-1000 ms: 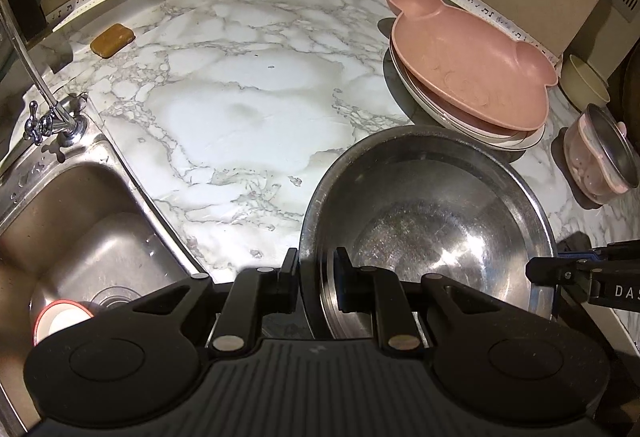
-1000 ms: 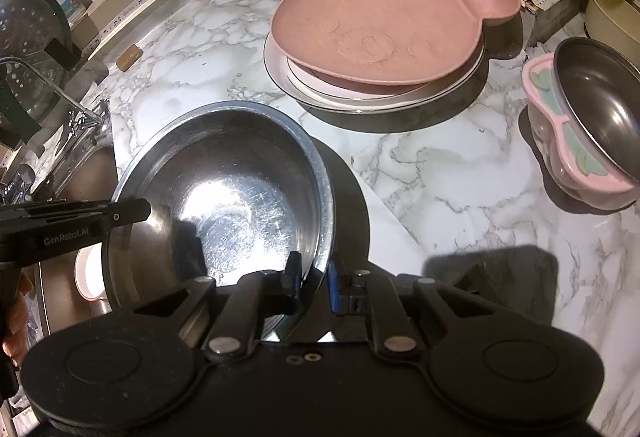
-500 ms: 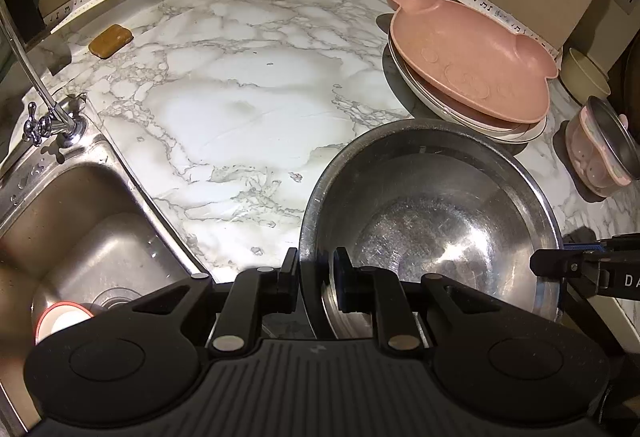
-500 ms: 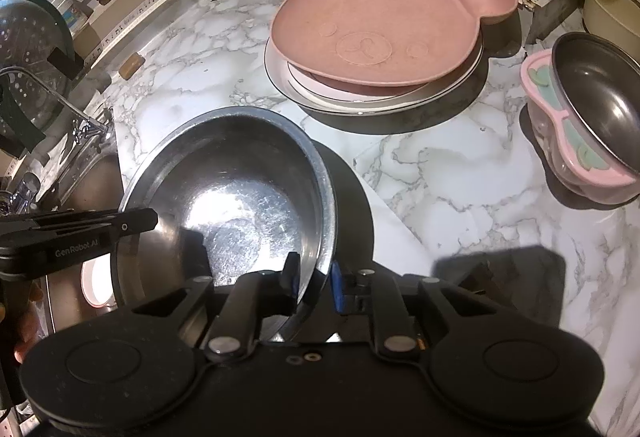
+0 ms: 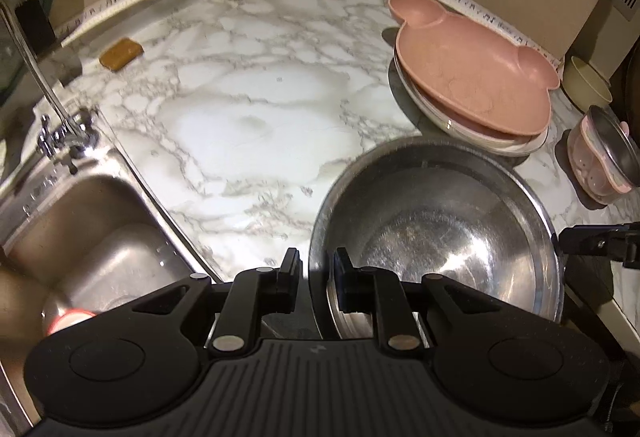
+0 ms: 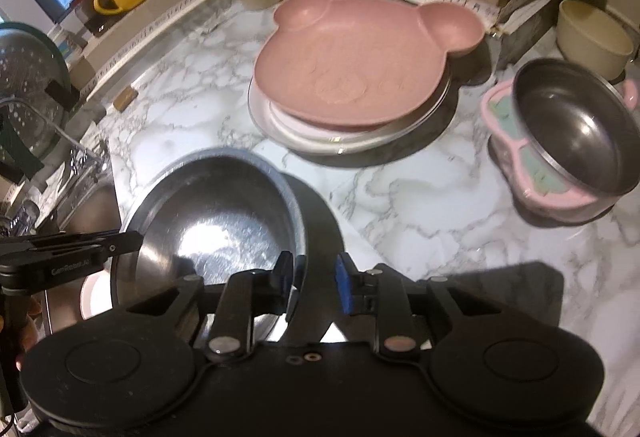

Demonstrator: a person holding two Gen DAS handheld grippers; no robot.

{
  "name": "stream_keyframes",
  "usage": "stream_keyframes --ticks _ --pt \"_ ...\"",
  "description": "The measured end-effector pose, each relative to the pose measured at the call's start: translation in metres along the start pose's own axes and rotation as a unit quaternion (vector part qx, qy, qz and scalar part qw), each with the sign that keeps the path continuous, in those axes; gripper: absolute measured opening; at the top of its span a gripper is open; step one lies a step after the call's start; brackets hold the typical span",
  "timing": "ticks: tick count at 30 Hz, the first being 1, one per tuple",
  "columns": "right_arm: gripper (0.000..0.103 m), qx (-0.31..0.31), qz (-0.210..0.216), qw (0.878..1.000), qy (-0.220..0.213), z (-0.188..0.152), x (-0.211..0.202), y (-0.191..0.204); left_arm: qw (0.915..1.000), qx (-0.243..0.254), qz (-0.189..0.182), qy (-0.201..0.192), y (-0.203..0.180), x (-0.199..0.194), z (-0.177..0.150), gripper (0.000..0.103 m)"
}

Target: Organize plates and bowls

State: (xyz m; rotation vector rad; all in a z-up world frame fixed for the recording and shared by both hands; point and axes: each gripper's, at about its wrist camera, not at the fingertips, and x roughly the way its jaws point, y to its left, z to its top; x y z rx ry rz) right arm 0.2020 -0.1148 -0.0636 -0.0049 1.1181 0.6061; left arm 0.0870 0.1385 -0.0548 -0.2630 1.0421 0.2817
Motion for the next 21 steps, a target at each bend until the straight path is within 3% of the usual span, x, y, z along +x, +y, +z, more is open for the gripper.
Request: stream_keyframes --ticks 7,15,19,21 --pt "0.030 -0.007 -0.007 1.000 -0.029 0.014 -0.025 -0.012 0.9996 0.016 0.005 -0.023 -0.007 -0.018 0.015 0.018" --pt "0.035 -0.026 -0.009 0.998 -0.060 0.025 -0.056 -0.025 0.9957 0.071 -0.017 -0.057 -0.048 -0.042 0.037 0.019" --pt "0.039 -0.023 -0.008 0.997 -0.078 0.028 -0.071 -0.034 0.9923 0.096 -0.031 -0.072 -0.071 -0.048 0.047 0.030" --pt "0.041 -0.018 -0.010 0.996 -0.088 0.029 -0.078 -0.041 0.9900 0.111 -0.036 -0.080 -0.085 -0.051 0.051 0.030"
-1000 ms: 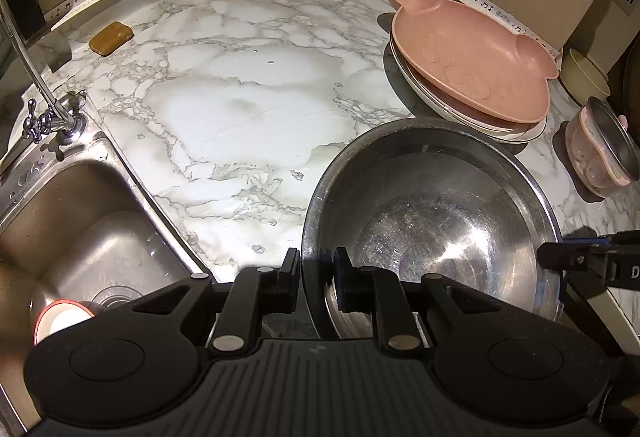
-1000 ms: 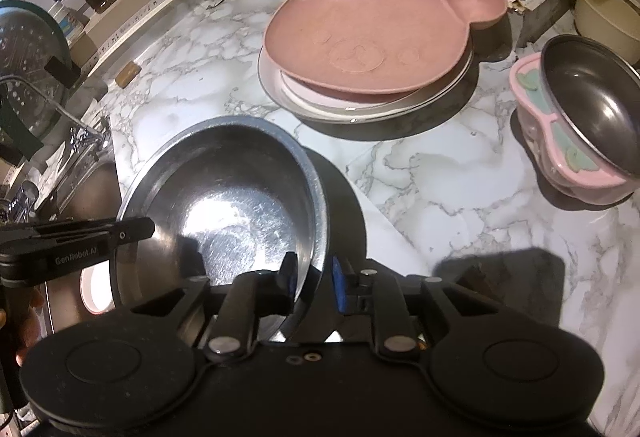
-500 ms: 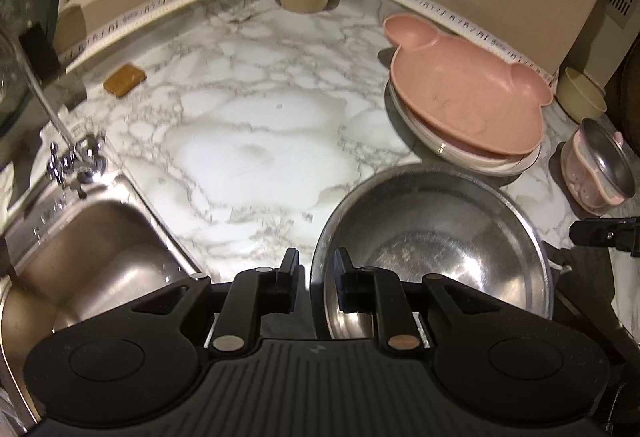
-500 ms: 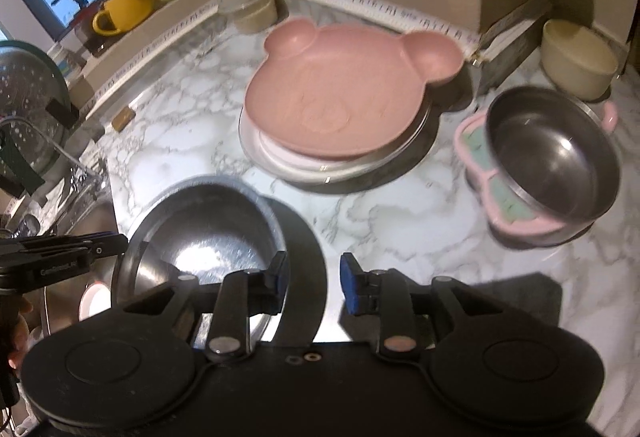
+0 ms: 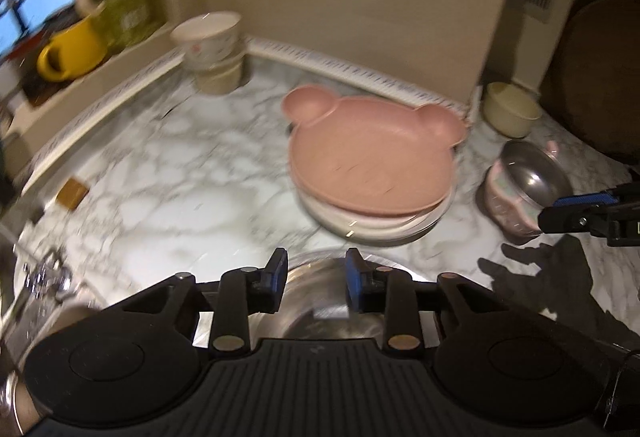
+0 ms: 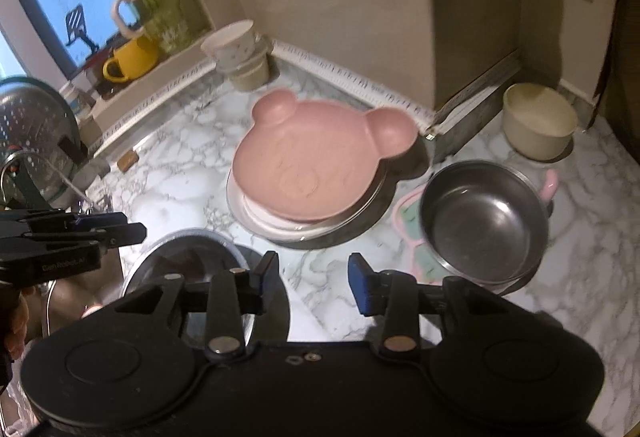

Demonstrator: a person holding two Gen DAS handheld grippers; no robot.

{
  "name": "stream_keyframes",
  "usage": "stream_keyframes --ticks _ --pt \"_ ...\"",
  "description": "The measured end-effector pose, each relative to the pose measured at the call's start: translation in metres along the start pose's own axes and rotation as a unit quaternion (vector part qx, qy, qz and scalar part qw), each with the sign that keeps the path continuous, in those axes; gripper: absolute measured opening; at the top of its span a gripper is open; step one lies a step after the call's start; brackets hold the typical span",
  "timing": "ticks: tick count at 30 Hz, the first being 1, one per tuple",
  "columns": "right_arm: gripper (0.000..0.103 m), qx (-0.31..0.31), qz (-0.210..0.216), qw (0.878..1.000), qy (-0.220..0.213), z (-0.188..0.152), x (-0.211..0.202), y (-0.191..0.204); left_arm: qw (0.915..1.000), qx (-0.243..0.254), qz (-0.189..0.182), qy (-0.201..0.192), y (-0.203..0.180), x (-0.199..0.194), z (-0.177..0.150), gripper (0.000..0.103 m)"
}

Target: Organize plates and bowls

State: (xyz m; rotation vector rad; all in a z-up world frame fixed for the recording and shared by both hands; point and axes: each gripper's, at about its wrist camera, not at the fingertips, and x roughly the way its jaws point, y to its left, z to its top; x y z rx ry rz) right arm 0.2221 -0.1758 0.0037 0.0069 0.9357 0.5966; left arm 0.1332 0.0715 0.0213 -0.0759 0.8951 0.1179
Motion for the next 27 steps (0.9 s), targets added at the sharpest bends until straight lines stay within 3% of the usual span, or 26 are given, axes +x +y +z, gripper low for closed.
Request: stream_keyframes --ticks 9,11,13,19,24,27 --pt "0.051 0.027 -0.032 0.998 -0.036 0.009 -0.025 -0.042 0.9975 0.052 -0.043 -0.022 -0.059 0.004 0.028 0.031" --pt "0.053 0.034 -0.038 0.998 -0.043 0.010 -0.029 -0.051 0.9967 0.057 -0.052 -0.024 -0.069 0.008 0.033 0.037" --pt "0.055 0.039 -0.045 0.997 -0.046 0.012 -0.031 -0.061 0.9960 0.059 -0.061 -0.029 -0.076 0.012 0.037 0.066" --pt "0.063 0.056 -0.067 0.995 -0.050 0.014 -0.031 -0.089 0.9923 0.080 -0.085 -0.042 -0.103 0.026 0.050 0.071" --pt "0.080 0.073 -0.078 0.993 -0.049 0.012 -0.025 -0.109 0.9909 0.081 -0.098 -0.045 -0.123 0.043 0.063 0.078" --pt "0.084 0.087 -0.086 0.992 -0.042 0.011 -0.019 -0.122 0.9909 0.070 -0.107 -0.042 -0.133 0.057 0.069 0.078"
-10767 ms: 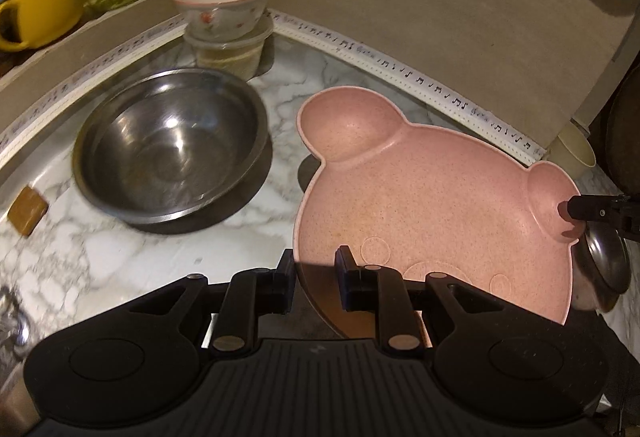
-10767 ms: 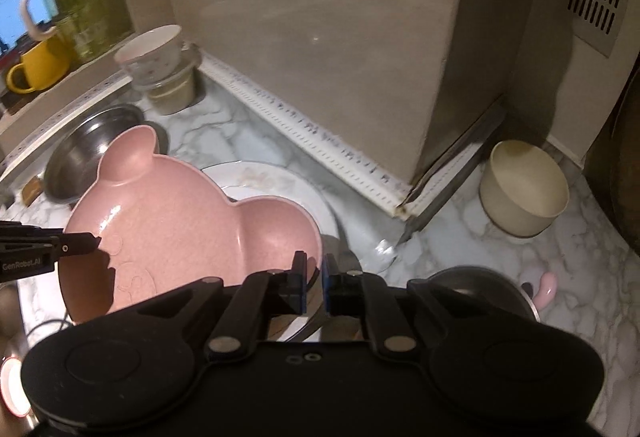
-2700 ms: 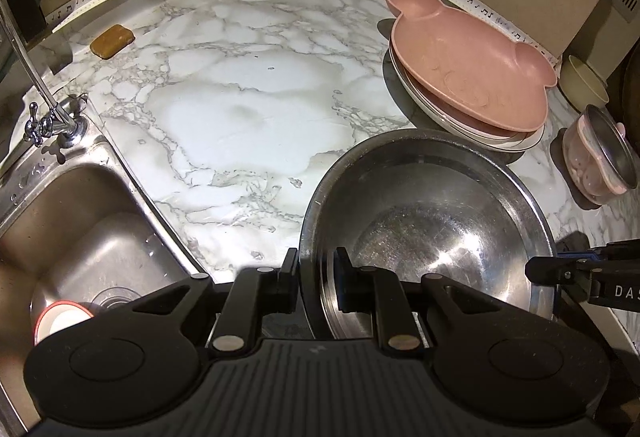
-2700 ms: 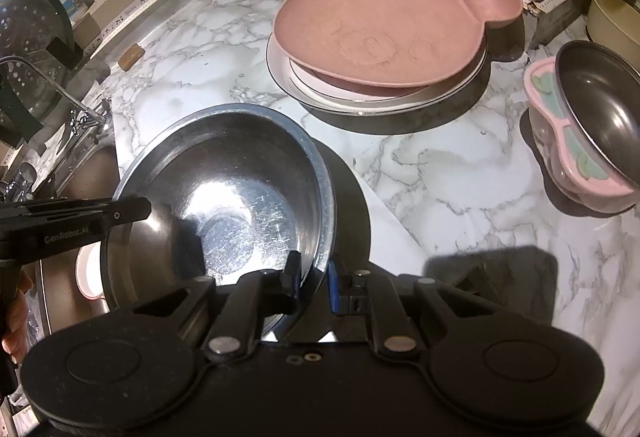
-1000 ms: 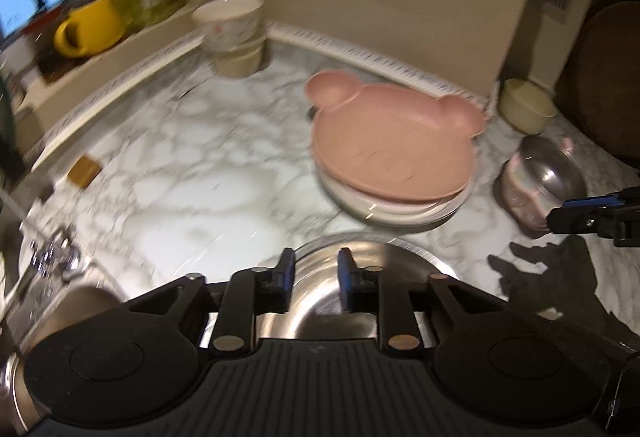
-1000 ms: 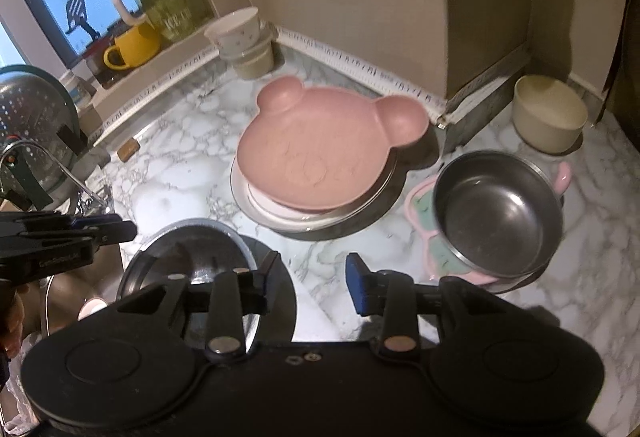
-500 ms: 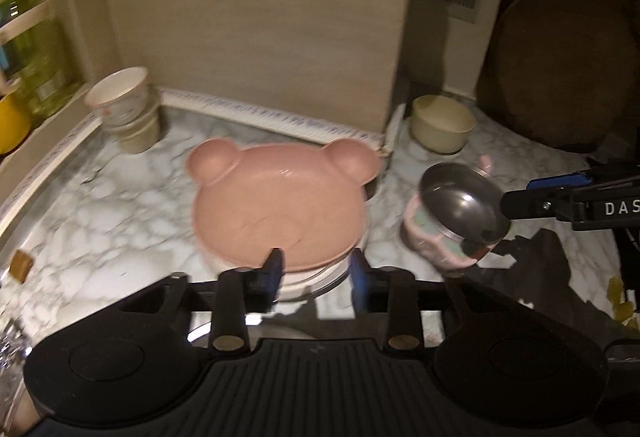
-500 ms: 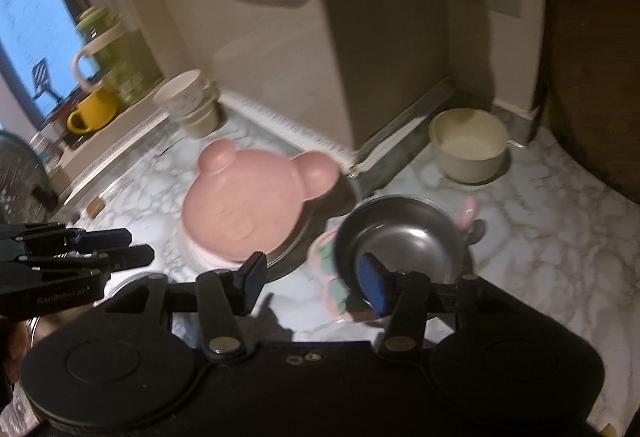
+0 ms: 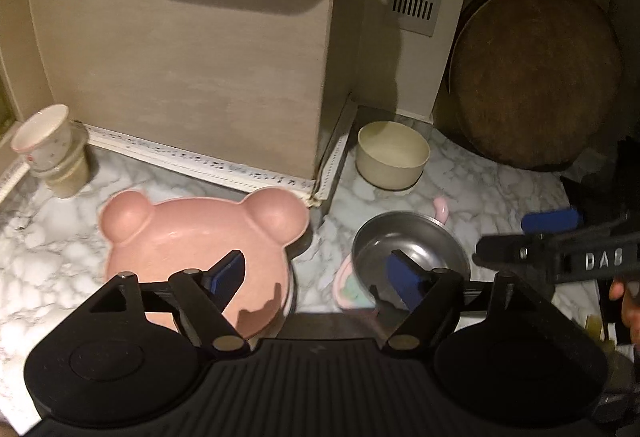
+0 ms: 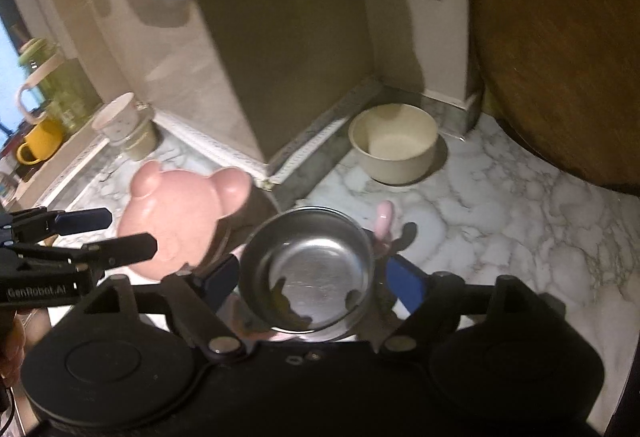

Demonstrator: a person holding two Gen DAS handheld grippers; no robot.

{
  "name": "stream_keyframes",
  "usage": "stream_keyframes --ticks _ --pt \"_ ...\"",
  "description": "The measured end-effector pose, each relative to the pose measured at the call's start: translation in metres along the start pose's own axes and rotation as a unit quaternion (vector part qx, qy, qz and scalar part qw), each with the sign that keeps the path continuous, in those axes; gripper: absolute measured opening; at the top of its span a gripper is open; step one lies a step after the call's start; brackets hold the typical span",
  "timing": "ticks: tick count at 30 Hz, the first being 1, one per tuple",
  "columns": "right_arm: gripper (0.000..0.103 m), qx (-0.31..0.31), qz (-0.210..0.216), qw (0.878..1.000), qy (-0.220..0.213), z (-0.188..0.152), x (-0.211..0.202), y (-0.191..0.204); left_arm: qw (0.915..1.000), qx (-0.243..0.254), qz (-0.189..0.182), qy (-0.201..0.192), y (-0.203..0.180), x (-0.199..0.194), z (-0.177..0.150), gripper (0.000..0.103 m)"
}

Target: Organize plates and bowls

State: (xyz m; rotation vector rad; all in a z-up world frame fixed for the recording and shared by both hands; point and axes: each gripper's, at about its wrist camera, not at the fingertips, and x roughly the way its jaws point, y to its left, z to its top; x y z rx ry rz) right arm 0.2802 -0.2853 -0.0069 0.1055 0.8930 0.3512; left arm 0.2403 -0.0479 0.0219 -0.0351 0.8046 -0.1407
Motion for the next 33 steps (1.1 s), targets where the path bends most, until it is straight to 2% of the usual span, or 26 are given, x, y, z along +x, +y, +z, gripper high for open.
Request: stream_keyframes --ticks 2,6,14,19,21,28,29,31,33 --pt "0.088 0.009 -0.007 1.000 0.007 -0.001 0.007 -0.007 1.0000 -0.008 -0.005 0.002 -0.002 0.012 0.003 0.079" --pt "0.088 0.018 -0.010 1.000 0.021 -0.004 0.020 -0.016 0.9996 -0.019 -0.011 0.015 -0.009 0.038 0.008 0.079" --pt "0.088 0.034 -0.015 0.998 0.049 -0.013 0.046 -0.027 0.9970 -0.011 -0.021 0.074 -0.019 0.094 0.010 0.079" --pt "0.081 0.041 -0.018 0.997 0.066 -0.017 0.061 -0.030 0.9954 -0.009 -0.018 0.094 -0.024 0.118 0.009 0.079" --pt "0.074 0.046 -0.016 0.996 0.072 -0.019 0.066 -0.030 0.9949 -0.008 -0.013 0.099 -0.025 0.126 0.009 0.079" --pt "0.067 0.060 -0.010 0.995 0.085 -0.023 0.078 -0.032 0.9934 -0.005 -0.007 0.114 -0.026 0.148 0.006 0.078" --pt "0.064 0.061 -0.011 0.994 0.085 -0.023 0.079 -0.032 0.9934 -0.004 -0.007 0.115 -0.026 0.151 0.006 0.077" --pt "0.059 0.064 -0.014 0.994 0.086 -0.023 0.081 -0.033 0.9931 -0.003 -0.005 0.117 -0.026 0.155 0.006 0.066" --pt "0.054 0.069 -0.017 0.994 0.086 -0.023 0.082 -0.034 0.9929 -0.005 -0.005 0.119 -0.026 0.158 0.005 0.062"
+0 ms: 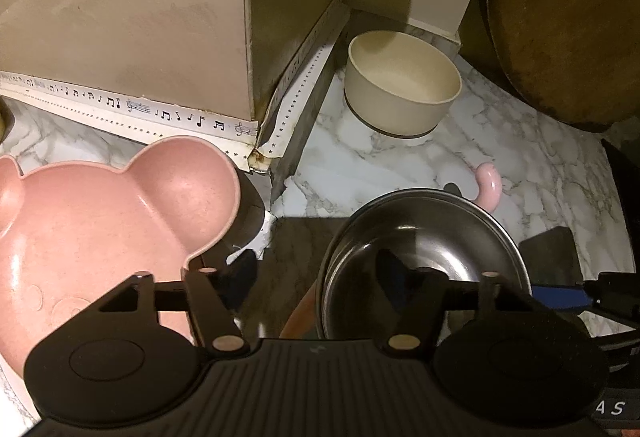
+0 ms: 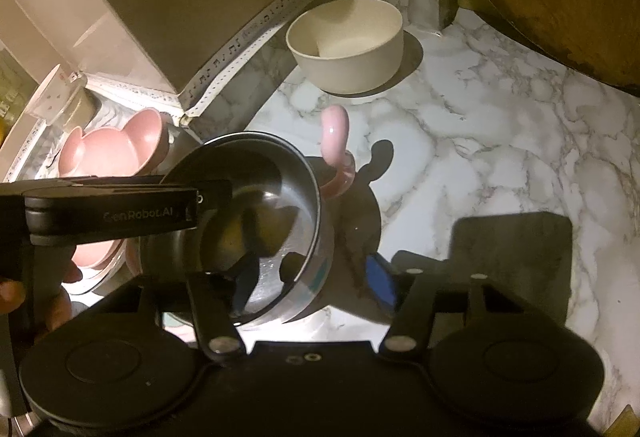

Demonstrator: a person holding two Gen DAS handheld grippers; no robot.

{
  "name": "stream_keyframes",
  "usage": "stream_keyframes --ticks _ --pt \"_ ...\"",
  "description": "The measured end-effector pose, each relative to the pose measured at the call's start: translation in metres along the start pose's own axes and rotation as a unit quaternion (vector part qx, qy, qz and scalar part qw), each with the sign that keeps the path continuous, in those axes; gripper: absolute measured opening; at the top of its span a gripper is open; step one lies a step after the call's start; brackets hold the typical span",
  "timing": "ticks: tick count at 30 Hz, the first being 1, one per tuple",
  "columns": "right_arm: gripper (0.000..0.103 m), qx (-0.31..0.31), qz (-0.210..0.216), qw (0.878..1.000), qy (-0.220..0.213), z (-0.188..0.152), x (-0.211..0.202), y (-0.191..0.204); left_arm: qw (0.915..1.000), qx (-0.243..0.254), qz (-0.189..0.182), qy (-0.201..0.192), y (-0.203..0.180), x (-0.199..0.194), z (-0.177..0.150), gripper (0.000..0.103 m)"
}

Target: Organize plates and bowls

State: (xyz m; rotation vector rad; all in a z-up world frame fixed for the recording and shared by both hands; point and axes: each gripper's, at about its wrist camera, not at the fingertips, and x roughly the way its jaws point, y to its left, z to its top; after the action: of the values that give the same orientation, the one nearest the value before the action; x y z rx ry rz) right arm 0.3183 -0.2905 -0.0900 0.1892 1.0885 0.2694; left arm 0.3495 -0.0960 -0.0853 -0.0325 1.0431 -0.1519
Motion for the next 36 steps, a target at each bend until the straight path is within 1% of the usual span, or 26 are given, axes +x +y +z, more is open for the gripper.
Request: stream_keyframes --ticks 2,4,5,7,9,10,12,14,18,26,32,36 --pt "0.050 0.003 -0.001 1.000 0.001 0.001 0.001 -0.001 1.0000 0.001 -0.001 -0.001 0.000 0.001 0.000 0.058" --pt "0.045 0.003 -0.004 1.000 0.002 0.001 0.002 -0.001 1.0000 0.004 0.001 0.000 -0.001 0.003 0.001 0.050" --pt "0.043 0.003 -0.004 1.000 0.003 0.001 0.002 -0.002 1.0000 0.005 0.001 0.000 -0.001 0.003 0.001 0.049" --pt "0.041 0.005 -0.003 1.000 0.004 0.001 0.002 -0.002 0.9999 0.007 0.008 0.001 -0.001 0.004 0.002 0.042" --pt "0.035 0.003 0.000 1.000 0.004 0.002 0.002 -0.001 0.9999 0.007 0.009 0.003 -0.001 0.006 0.003 0.037" --pt "0.034 0.002 0.001 1.000 0.004 0.002 0.002 0.001 1.0000 0.005 0.006 0.004 0.000 0.006 0.003 0.035" --pt "0.028 -0.004 0.000 1.000 0.004 0.002 0.001 0.004 1.0000 0.008 0.004 0.004 -0.001 0.006 0.004 0.032" --pt "0.024 -0.011 -0.003 1.000 0.003 0.002 0.000 0.008 0.9999 0.012 0.005 0.003 -0.003 0.005 0.003 0.030" --pt "0.022 -0.016 -0.015 1.000 0.001 0.002 -0.001 0.013 0.9999 0.007 -0.002 0.009 -0.003 0.004 0.003 0.022" --pt "0.015 -0.021 -0.036 0.999 0.000 0.003 -0.003 0.016 0.9998 0.012 -0.007 0.015 -0.007 -0.003 0.000 0.014" --pt "0.012 -0.018 -0.044 0.999 0.002 0.003 -0.004 0.017 0.9997 0.012 -0.001 0.022 -0.008 -0.008 -0.007 0.012" --pt "0.011 -0.024 -0.042 0.999 0.008 0.002 -0.008 0.020 0.9995 0.003 -0.005 0.031 -0.004 -0.013 -0.011 0.011"
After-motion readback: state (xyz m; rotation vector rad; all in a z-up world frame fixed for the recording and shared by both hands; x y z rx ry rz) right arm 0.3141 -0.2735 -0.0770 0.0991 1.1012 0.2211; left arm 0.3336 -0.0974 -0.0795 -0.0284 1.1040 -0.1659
